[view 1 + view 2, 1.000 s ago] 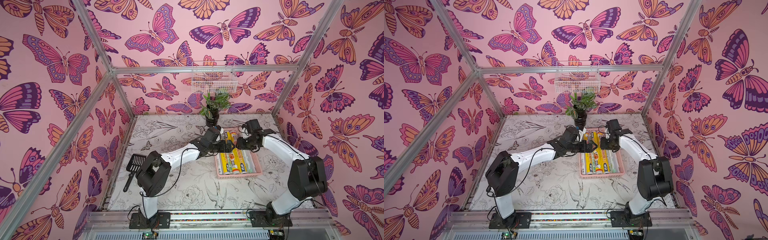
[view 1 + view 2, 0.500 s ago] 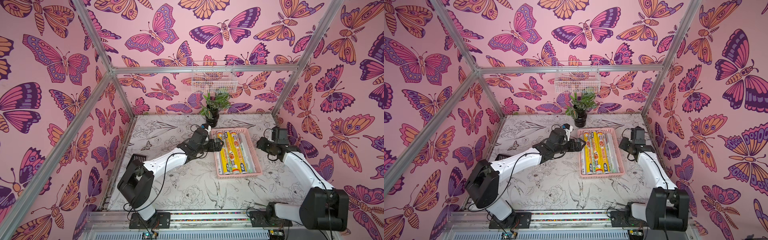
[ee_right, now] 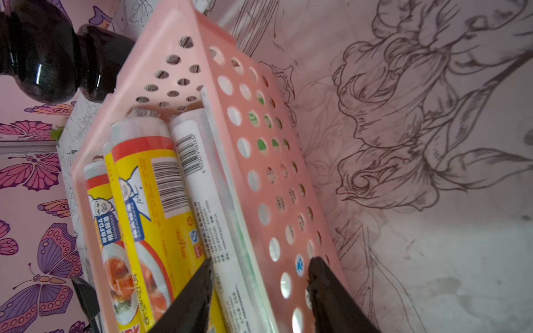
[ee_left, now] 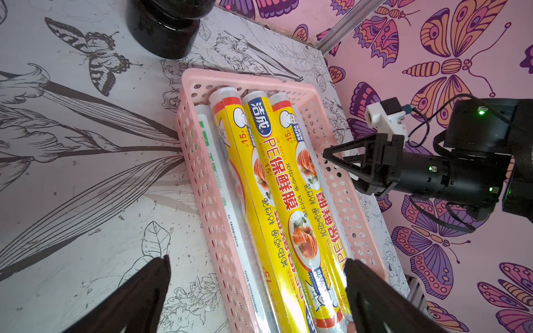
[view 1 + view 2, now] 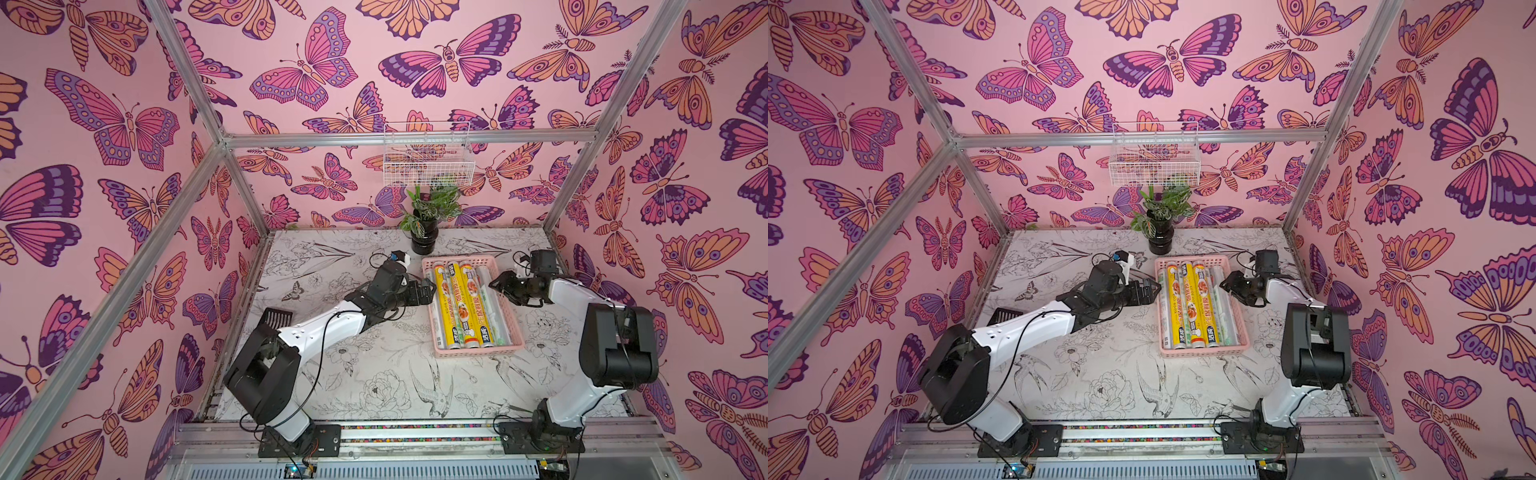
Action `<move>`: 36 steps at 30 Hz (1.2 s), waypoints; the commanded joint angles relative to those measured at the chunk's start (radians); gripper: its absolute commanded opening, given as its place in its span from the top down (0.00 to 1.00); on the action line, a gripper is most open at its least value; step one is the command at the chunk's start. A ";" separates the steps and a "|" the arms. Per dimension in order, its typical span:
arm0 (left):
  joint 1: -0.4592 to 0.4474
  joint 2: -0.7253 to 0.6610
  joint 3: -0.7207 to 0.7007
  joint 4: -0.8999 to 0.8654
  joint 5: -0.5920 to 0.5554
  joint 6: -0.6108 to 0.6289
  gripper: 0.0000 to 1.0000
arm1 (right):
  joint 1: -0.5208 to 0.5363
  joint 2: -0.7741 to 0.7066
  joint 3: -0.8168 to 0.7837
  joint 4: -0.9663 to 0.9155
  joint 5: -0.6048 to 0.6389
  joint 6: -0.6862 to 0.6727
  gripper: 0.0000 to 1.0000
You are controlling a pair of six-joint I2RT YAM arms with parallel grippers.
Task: Put the plastic wrap into the basket
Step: Move the basket to the center of the board.
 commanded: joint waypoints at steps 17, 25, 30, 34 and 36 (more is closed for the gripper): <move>0.240 -0.215 -0.259 0.004 -0.071 0.021 0.00 | 0.387 -0.120 -0.137 0.129 0.197 0.271 0.44; 0.294 -0.291 -0.321 -0.021 -0.355 0.215 0.00 | 0.334 -0.281 -0.136 0.018 0.596 0.091 0.41; 0.328 -0.345 -0.390 0.070 -0.694 0.415 0.00 | 0.244 -0.362 -0.248 0.248 0.870 -0.126 0.40; 0.397 -0.321 -0.448 0.194 -0.791 0.525 0.00 | 0.235 -0.340 -0.385 0.570 1.002 -0.297 0.37; 0.426 -0.271 -0.460 0.232 -0.720 0.603 0.00 | 0.226 -0.328 -0.365 0.533 0.993 -0.338 0.37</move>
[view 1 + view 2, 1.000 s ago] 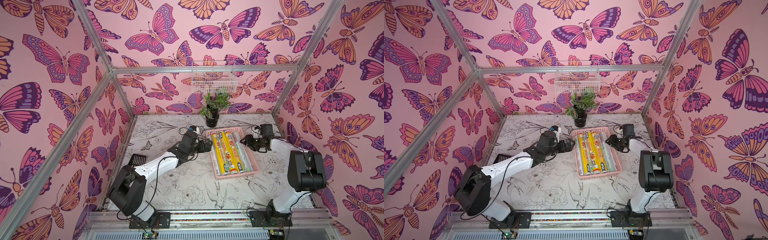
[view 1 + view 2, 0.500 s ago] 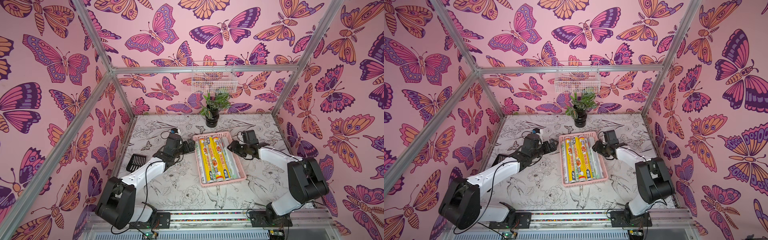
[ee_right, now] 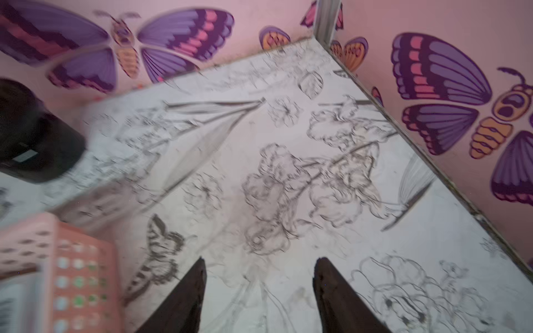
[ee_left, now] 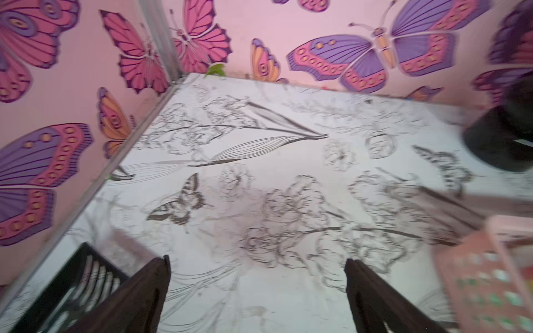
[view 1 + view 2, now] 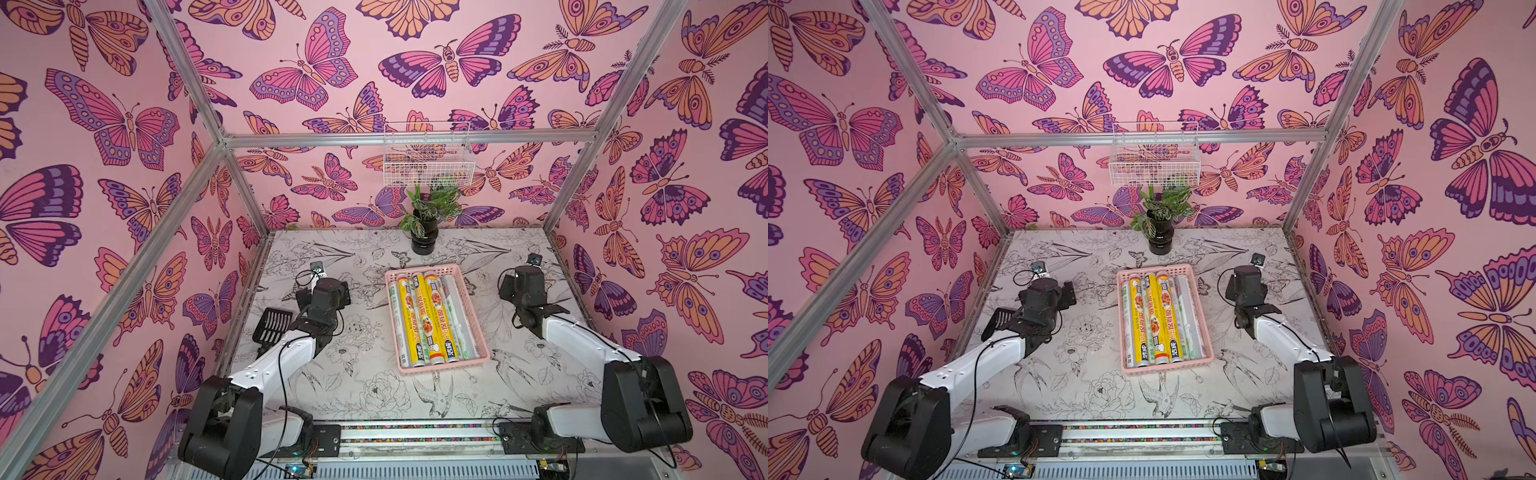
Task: Put the plastic wrap into the basket
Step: Move the basket to the center of the board, then reset both arms
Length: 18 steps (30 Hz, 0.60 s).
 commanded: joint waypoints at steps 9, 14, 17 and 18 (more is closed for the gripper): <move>0.154 0.160 -0.236 0.602 0.080 0.236 0.00 | -0.035 0.089 0.000 0.245 0.125 -0.281 0.36; 0.233 0.253 -0.271 0.736 0.265 0.201 0.00 | -0.051 0.046 -0.044 0.264 0.056 -0.291 0.36; 0.237 0.280 -0.288 0.812 0.282 0.204 0.00 | -0.058 -0.006 -0.137 0.342 0.002 -0.293 0.36; 0.241 0.274 -0.288 0.796 0.267 0.187 0.00 | -0.062 -0.003 -0.170 0.382 0.002 -0.278 0.36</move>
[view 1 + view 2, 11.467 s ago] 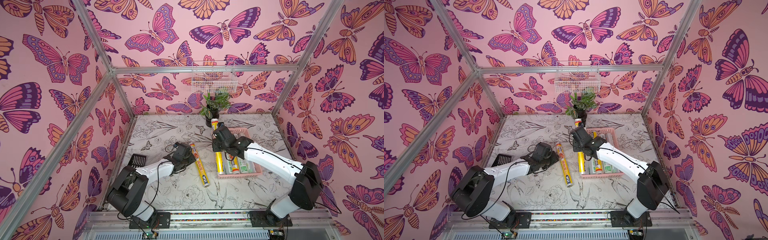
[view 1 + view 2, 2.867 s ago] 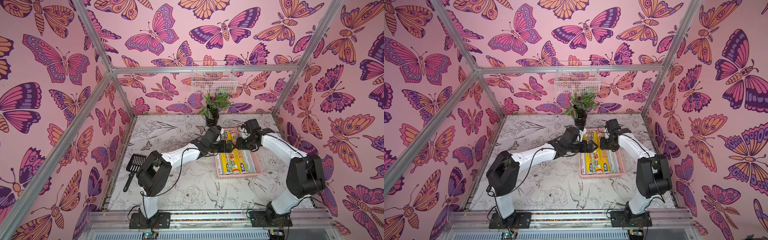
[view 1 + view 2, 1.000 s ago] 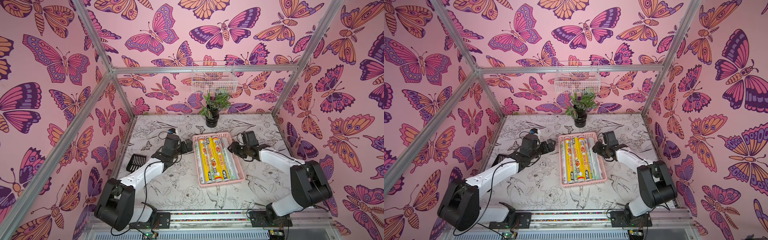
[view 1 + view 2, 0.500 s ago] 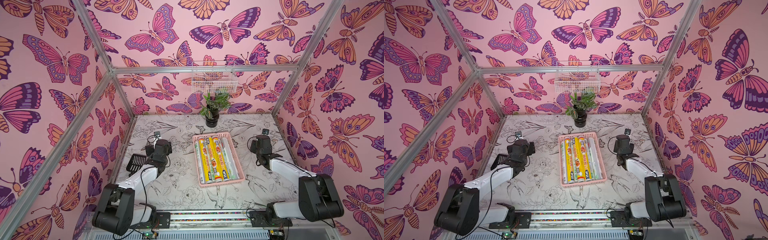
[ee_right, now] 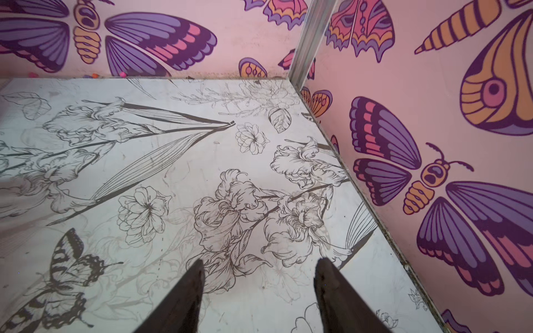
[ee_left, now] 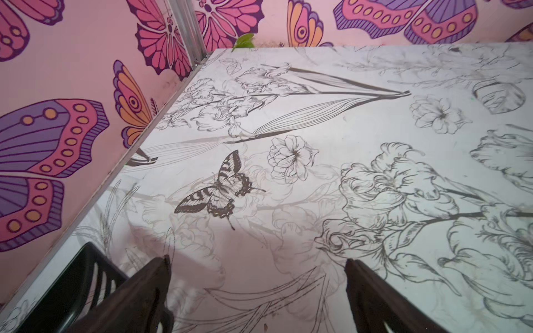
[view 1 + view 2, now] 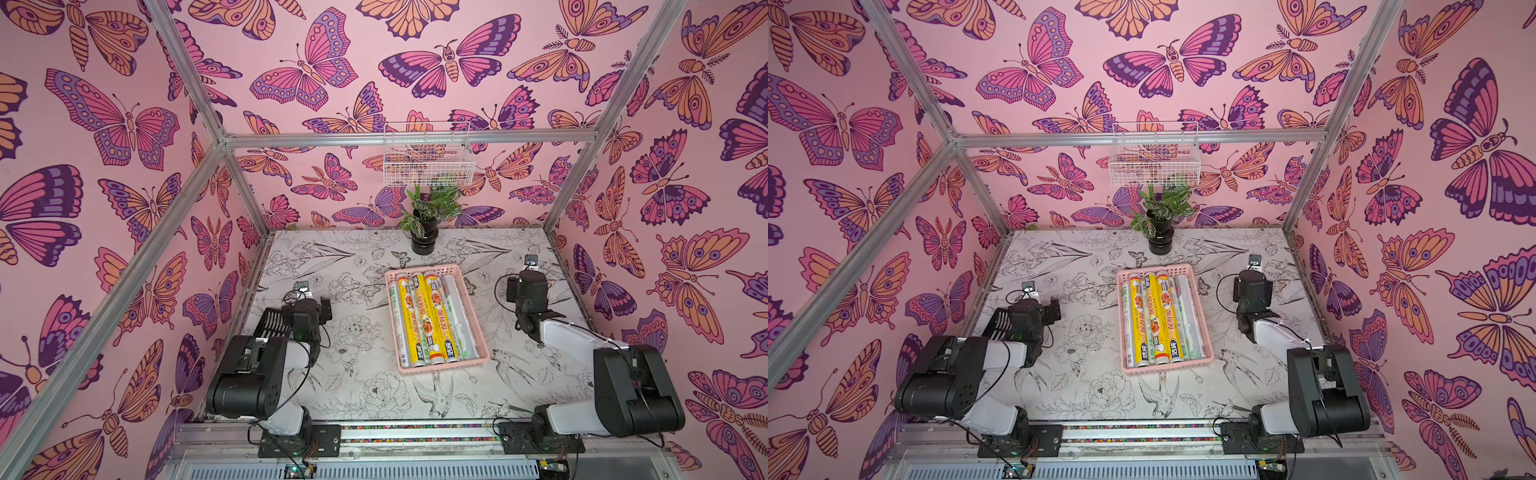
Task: Put the plastic wrap into the basket
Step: Reset both arms
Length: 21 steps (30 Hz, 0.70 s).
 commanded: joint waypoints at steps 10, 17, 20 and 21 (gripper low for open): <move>0.031 -0.003 0.006 0.067 0.063 -0.020 0.00 | -0.116 0.151 -0.256 0.595 -0.358 -0.005 0.36; 0.029 -0.003 0.006 0.067 0.060 -0.019 0.00 | -0.140 0.119 -0.178 0.384 -0.295 0.058 0.01; 0.029 -0.003 0.006 0.067 0.061 -0.019 0.00 | -0.140 0.118 -0.182 0.395 -0.295 0.056 0.01; 0.029 -0.003 0.006 0.067 0.061 -0.019 0.00 | -0.140 0.116 -0.181 0.391 -0.294 0.055 0.01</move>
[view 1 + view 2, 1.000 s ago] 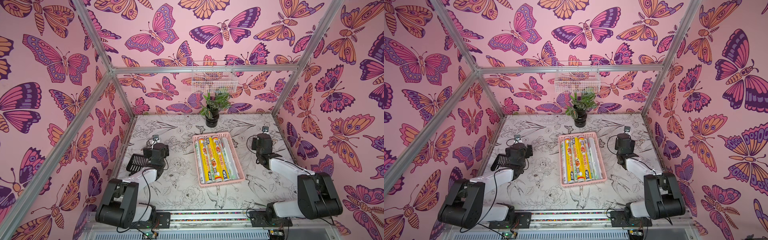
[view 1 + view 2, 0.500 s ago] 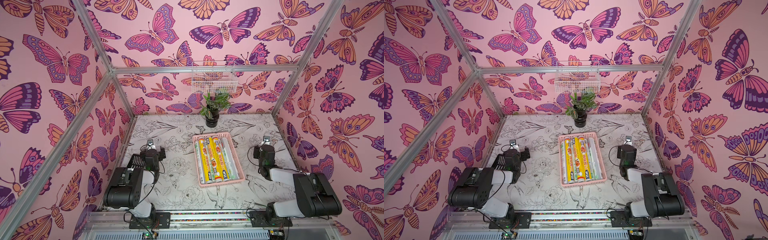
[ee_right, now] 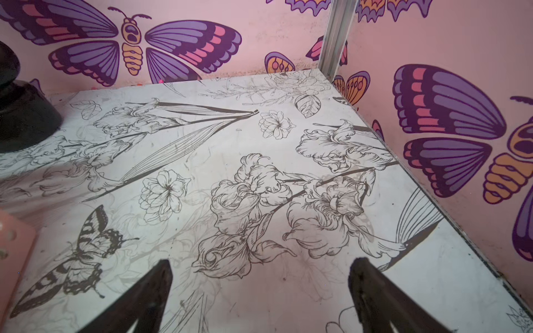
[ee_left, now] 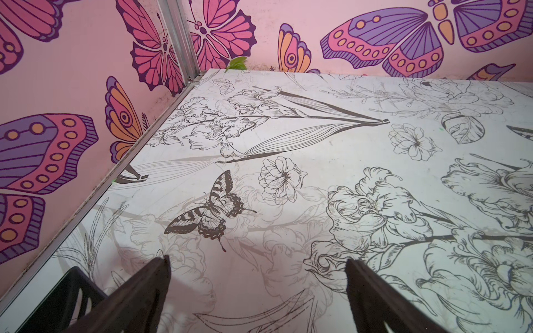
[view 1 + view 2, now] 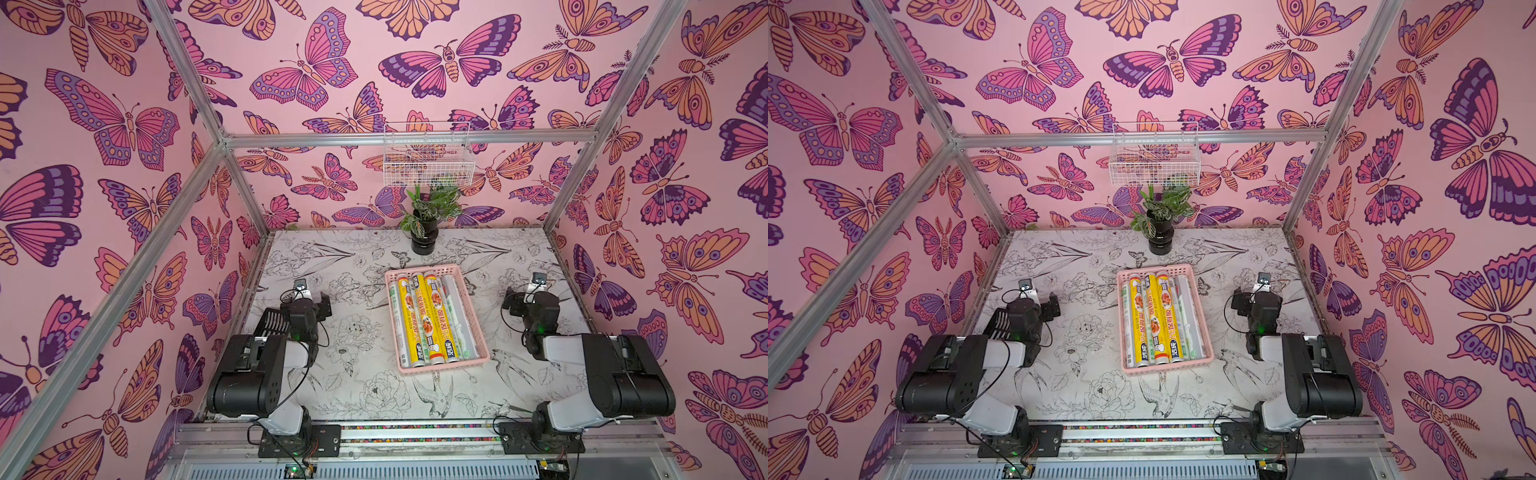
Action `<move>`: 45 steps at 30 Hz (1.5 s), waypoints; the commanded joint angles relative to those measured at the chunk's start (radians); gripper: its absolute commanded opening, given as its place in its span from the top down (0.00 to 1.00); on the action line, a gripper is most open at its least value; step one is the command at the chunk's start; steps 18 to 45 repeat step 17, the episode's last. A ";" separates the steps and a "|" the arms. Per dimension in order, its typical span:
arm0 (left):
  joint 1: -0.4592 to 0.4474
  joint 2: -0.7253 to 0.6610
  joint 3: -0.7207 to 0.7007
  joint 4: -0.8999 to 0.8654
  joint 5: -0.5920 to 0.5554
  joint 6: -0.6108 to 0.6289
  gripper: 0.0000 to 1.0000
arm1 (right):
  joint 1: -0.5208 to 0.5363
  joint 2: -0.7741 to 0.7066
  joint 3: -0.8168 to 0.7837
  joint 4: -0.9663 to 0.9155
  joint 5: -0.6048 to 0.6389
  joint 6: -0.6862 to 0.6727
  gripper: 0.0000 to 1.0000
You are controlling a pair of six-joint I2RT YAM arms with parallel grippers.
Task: Put the plastic wrap into the basket
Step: Reset both arms
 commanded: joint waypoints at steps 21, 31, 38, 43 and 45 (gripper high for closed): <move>0.001 -0.003 0.004 0.018 0.011 -0.004 0.00 | -0.005 -0.008 0.013 -0.020 -0.001 0.021 0.01; 0.001 -0.003 0.004 0.018 0.011 -0.004 0.00 | -0.005 -0.008 0.013 -0.020 -0.001 0.021 0.01; 0.001 -0.003 0.004 0.018 0.011 -0.004 0.00 | -0.005 -0.008 0.013 -0.020 -0.001 0.021 0.01; 0.001 -0.003 0.004 0.018 0.011 -0.004 0.00 | -0.005 -0.008 0.013 -0.020 -0.001 0.021 0.01; 0.001 -0.003 0.004 0.018 0.011 -0.004 0.00 | -0.005 -0.008 0.013 -0.020 -0.001 0.021 0.01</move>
